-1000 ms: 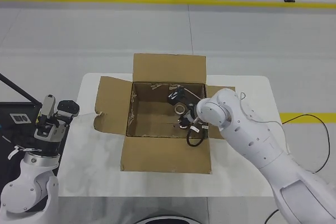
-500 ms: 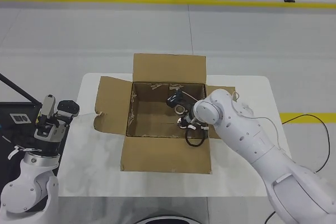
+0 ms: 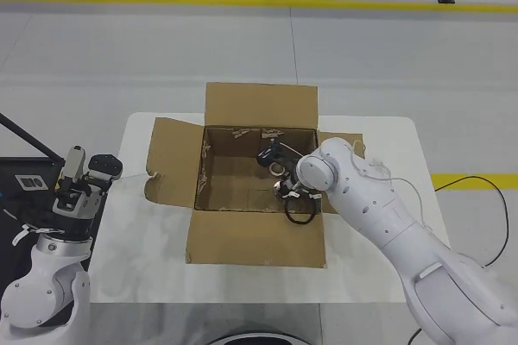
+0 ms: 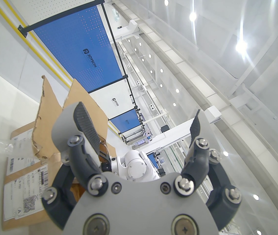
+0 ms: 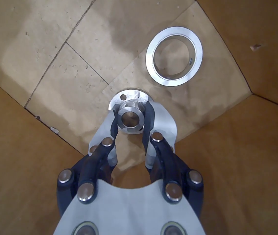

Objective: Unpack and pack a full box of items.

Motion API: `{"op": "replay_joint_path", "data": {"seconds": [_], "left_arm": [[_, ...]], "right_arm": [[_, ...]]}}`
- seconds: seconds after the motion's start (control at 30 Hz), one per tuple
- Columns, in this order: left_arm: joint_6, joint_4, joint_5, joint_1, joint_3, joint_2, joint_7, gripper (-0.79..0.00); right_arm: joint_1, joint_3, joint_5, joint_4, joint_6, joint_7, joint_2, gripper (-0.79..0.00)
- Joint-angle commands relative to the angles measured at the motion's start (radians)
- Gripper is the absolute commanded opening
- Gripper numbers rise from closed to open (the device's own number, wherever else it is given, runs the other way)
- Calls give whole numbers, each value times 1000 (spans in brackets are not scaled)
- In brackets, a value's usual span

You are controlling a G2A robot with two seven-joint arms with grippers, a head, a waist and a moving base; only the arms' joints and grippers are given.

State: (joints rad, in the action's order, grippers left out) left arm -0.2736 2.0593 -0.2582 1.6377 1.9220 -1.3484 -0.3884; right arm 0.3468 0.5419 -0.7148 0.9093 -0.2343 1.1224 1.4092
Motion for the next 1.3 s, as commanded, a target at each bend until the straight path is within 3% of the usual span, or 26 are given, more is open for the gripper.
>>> {"op": "replay_joint_path", "data": {"seconds": [0.0,0.13,0.37,0.6,0.97,1.17,1.27], "left_arm": [[0,0,0,0,0,0,0,0],[0,0,0,0,0,0,0,0],[0,0,0,0,0,0,0,0],[0,0,0,0,0,0,0,0],[0,0,0,0,0,0,0,0],[0,0,0,0,0,0,0,0],[0,0,0,0,0,0,0,0]], "right_arm": [[0,1,-3,-8,-2,-2,3,-597],[-1,6,-6,-18,-6,-7,7,-785],[-3,66,36,8,-39,-42,-4,-785],[47,217,154,156,-134,-89,-54,-785],[303,591,408,571,-339,-159,-165,-785],[430,736,532,703,-434,-206,-199,-785],[472,799,515,743,-422,-193,-215,-785]]}}
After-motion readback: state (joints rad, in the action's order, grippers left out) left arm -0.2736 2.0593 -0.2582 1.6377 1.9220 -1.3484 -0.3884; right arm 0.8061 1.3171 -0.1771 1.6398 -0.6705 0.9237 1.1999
